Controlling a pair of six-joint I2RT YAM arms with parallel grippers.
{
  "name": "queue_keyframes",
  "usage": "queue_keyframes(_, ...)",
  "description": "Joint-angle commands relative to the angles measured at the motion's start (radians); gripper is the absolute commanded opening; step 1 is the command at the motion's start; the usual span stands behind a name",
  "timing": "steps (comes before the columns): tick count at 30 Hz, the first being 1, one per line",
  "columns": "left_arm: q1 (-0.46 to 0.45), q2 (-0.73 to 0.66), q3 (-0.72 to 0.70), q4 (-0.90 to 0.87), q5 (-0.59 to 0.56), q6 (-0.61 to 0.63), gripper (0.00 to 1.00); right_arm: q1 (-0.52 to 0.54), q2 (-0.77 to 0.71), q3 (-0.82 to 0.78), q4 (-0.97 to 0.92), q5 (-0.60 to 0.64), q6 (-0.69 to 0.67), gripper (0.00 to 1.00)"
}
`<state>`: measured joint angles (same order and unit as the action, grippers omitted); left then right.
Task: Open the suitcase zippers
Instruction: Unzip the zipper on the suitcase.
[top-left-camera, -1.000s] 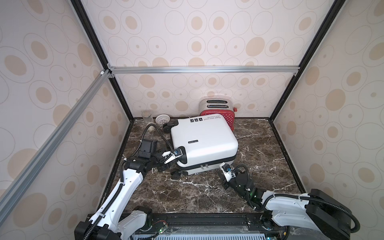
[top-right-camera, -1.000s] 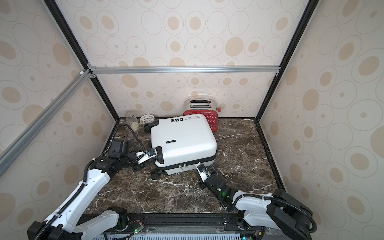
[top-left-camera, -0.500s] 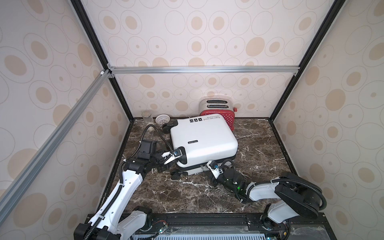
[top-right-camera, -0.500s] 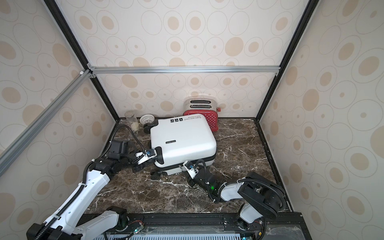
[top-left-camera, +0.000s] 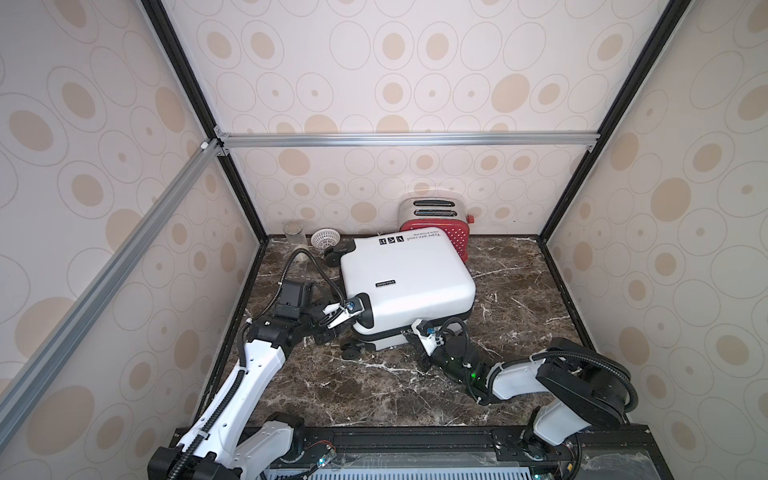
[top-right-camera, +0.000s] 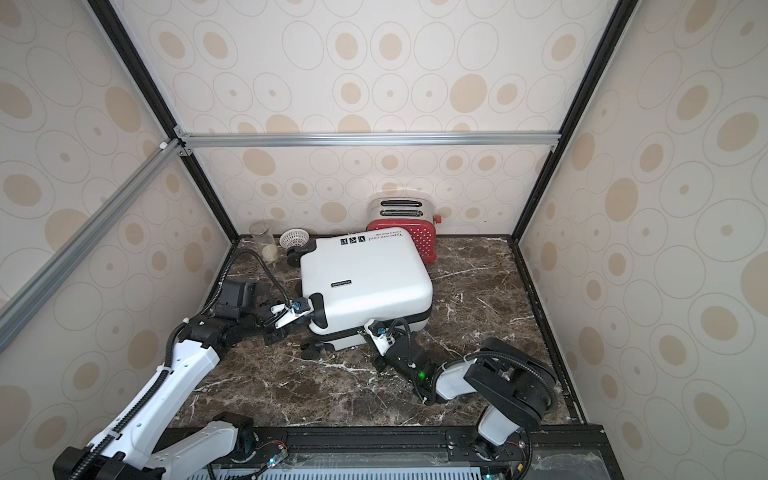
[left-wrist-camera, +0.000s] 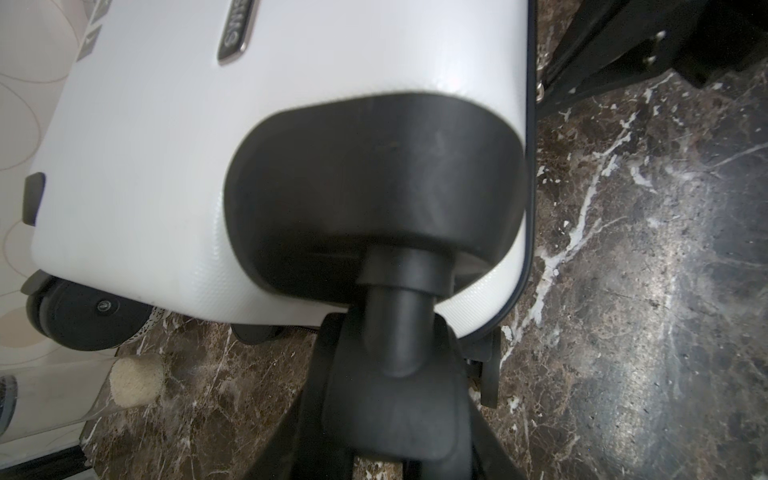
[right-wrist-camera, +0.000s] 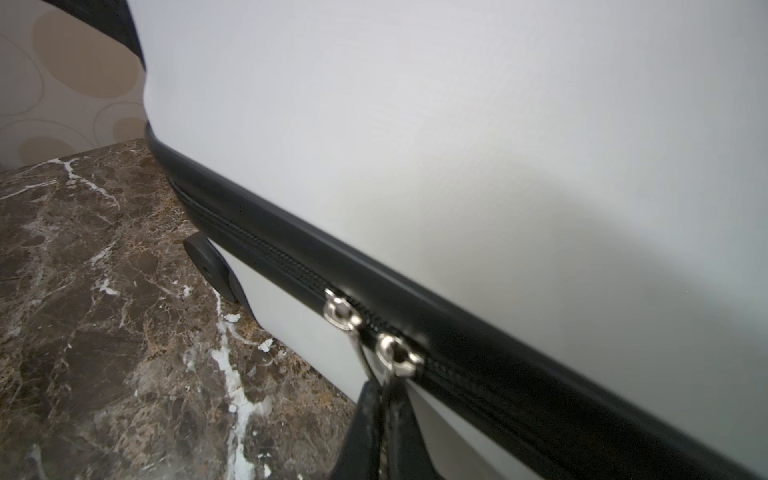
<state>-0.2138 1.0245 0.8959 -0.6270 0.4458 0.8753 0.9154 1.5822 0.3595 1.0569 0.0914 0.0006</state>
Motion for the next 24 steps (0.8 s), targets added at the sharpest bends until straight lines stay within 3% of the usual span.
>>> queue_keyframes(1,0.016,-0.040,0.038,0.121,0.007,-0.073,0.00,-0.004,-0.016,-0.011,0.096,0.066,0.014,0.09)
queue_keyframes(4,0.015,-0.037,0.037,0.121,0.005,-0.073,0.00,-0.005,-0.042,-0.005,0.039,0.060,0.035,0.24)
queue_keyframes(8,0.016,-0.035,0.040,0.118,0.007,-0.075,0.00,-0.006,-0.051,0.003,0.024,0.049,0.033,0.27)
queue_keyframes(13,0.015,-0.040,0.040,0.114,0.005,-0.076,0.00,-0.007,-0.059,-0.005,0.045,0.057,0.039,0.26)
queue_keyframes(20,0.015,-0.046,0.040,0.112,0.005,-0.079,0.00,-0.007,-0.050,-0.007,0.082,0.059,0.051,0.15)
queue_keyframes(24,0.015,-0.047,0.040,0.113,0.005,-0.079,0.00,-0.007,-0.051,-0.013,0.097,0.064,0.054,0.15)
